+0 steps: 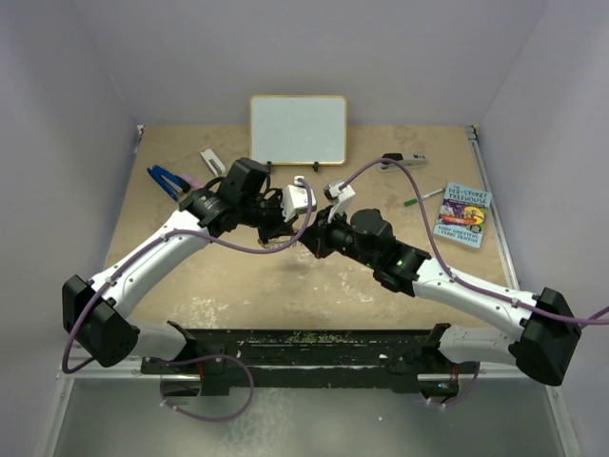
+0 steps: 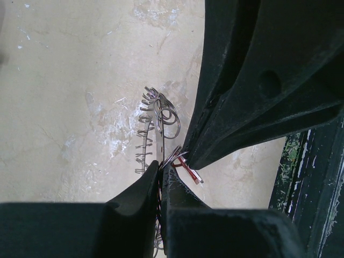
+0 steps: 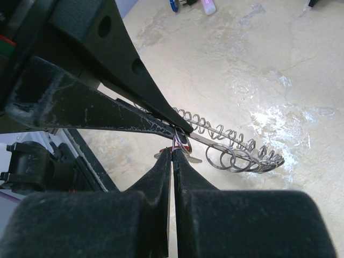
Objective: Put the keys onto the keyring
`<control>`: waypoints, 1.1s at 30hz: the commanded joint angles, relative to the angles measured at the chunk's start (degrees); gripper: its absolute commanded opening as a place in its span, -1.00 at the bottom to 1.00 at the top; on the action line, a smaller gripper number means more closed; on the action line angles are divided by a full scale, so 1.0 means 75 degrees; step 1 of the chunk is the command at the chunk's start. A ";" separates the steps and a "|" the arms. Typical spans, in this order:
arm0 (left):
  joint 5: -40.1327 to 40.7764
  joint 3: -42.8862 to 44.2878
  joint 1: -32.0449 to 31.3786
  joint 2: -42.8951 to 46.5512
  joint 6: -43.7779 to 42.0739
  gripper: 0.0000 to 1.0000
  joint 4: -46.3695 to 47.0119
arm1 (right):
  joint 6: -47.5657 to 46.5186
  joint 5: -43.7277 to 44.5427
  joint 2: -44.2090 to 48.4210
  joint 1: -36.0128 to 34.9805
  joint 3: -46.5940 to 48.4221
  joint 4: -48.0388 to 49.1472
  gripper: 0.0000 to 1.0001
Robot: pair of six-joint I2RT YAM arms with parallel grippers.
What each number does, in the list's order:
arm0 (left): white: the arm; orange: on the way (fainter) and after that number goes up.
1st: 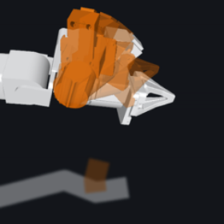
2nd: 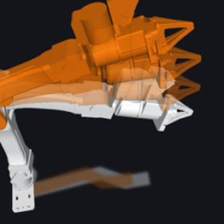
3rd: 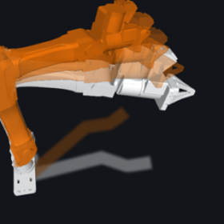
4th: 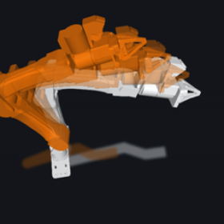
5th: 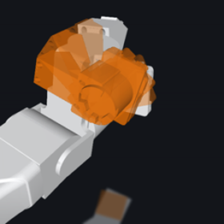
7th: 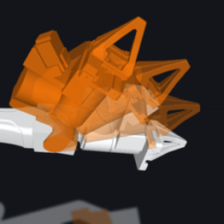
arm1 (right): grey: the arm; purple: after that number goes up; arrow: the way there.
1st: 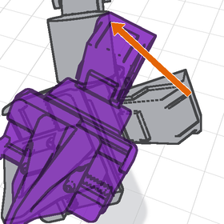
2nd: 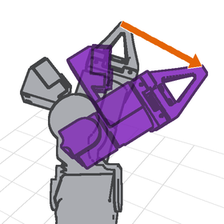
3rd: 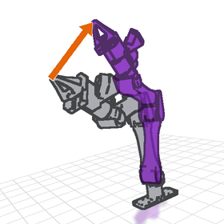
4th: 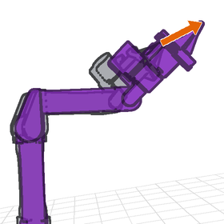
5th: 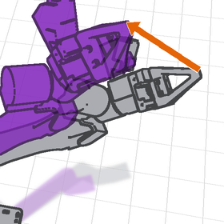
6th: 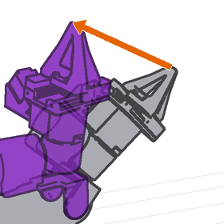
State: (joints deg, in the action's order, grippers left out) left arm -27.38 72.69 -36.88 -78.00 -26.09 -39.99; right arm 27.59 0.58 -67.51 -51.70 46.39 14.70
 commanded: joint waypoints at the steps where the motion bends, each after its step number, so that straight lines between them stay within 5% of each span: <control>1: -0.0264 0.0363 -0.0035 0.0403 0.0058 -0.94 0.0100 | 0.0154 0.0374 0.0087 -0.0007 0.0290 0.0047 -1.00; 33: -0.0622 0.0524 -0.0035 0.0459 0.0092 -0.94 -0.0009 | 0.0510 0.0630 0.0551 0.0004 -0.0126 -0.0211 -1.00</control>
State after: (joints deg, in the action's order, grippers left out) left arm -28.58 73.32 -36.88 -76.79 -26.06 -40.34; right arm 30.72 3.33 -64.47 -51.75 46.06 12.05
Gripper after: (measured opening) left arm 0.048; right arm 0.004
